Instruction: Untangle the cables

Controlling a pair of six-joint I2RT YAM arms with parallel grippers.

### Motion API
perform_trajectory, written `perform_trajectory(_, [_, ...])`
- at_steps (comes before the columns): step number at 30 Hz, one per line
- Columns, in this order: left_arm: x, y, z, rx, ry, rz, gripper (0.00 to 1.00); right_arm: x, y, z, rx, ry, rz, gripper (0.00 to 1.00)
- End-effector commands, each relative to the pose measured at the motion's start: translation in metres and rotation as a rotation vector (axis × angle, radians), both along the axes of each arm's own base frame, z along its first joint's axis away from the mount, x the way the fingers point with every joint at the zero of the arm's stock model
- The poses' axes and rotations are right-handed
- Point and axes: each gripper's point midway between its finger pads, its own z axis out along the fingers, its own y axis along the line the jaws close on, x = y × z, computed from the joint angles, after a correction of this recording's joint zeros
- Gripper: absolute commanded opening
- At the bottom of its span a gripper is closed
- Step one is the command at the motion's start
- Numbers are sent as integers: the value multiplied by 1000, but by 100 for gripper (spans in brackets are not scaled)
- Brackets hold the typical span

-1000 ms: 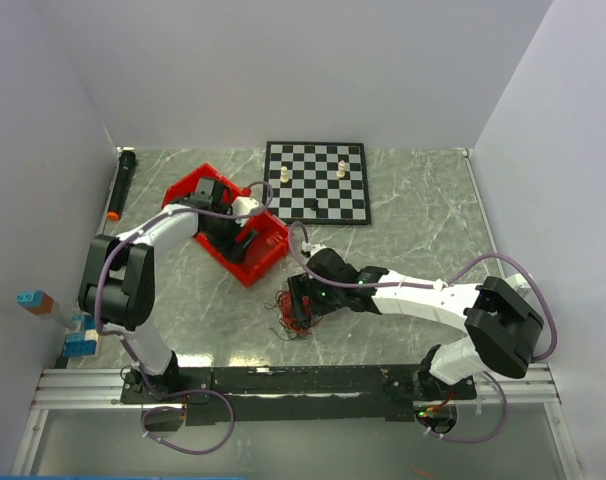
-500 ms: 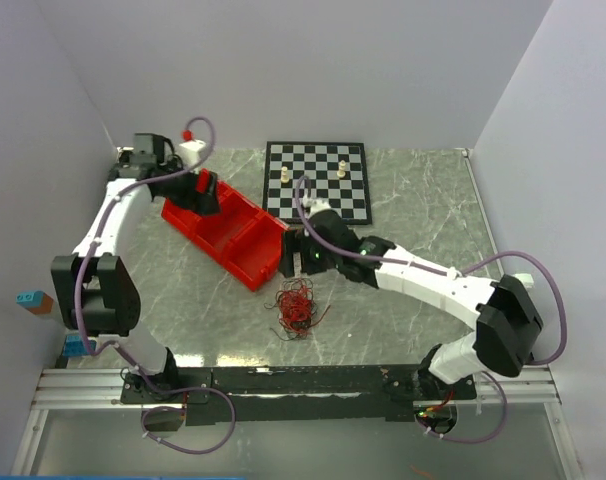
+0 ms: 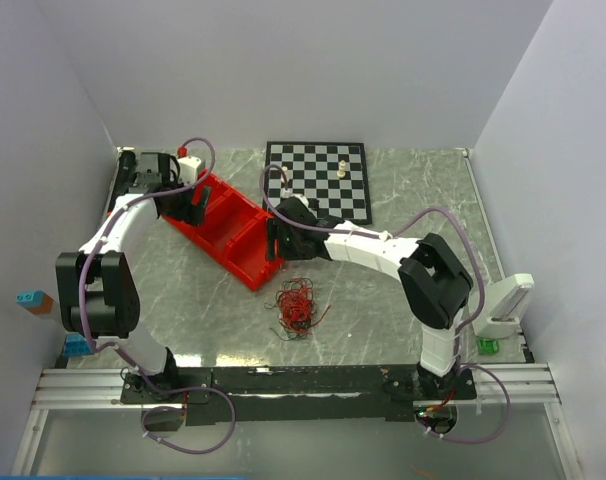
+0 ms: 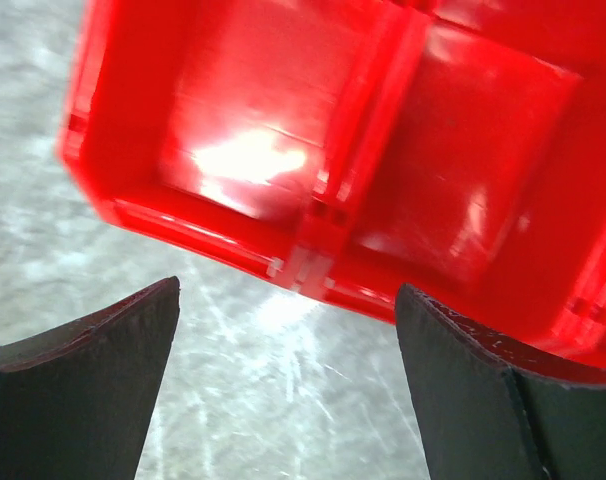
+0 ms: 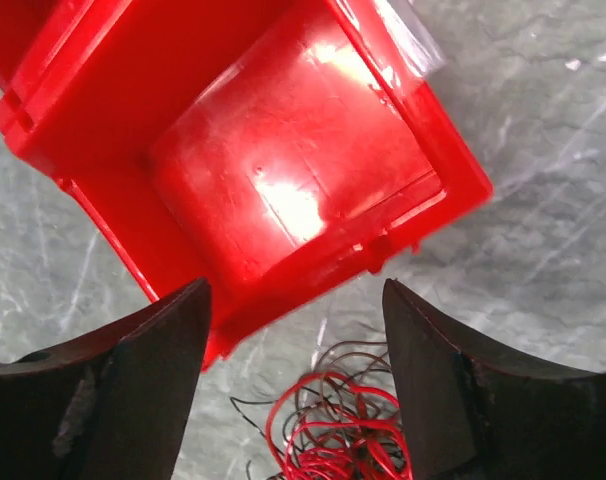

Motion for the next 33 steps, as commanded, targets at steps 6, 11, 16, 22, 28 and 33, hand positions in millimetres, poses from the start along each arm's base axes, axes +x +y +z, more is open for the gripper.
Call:
perform_trajectory(6, [3,-9,17,-13,-67,-87,90,24,-34,-12,-80,-9,-107,52])
perform_trajectory(11, [-19,-7,1,34,-18,-146,89,18,-71,-19,-140,-31,-102,44])
perform_trajectory(16, [-31,-2,-5,76,-12,-165,90,8,-107,-29,-203,-31,-142,44])
perform_trajectory(22, [-46,-7,-12,61,22,-192,89,3,-152,-35,-220,-14,-243,45])
perform_trajectory(28, [-54,-7,-20,91,33,-205,89,0,-190,-24,-225,-23,-332,49])
perform_trajectory(33, [-56,-12,-28,75,60,-211,88,3,-219,-18,-264,-25,-422,57])
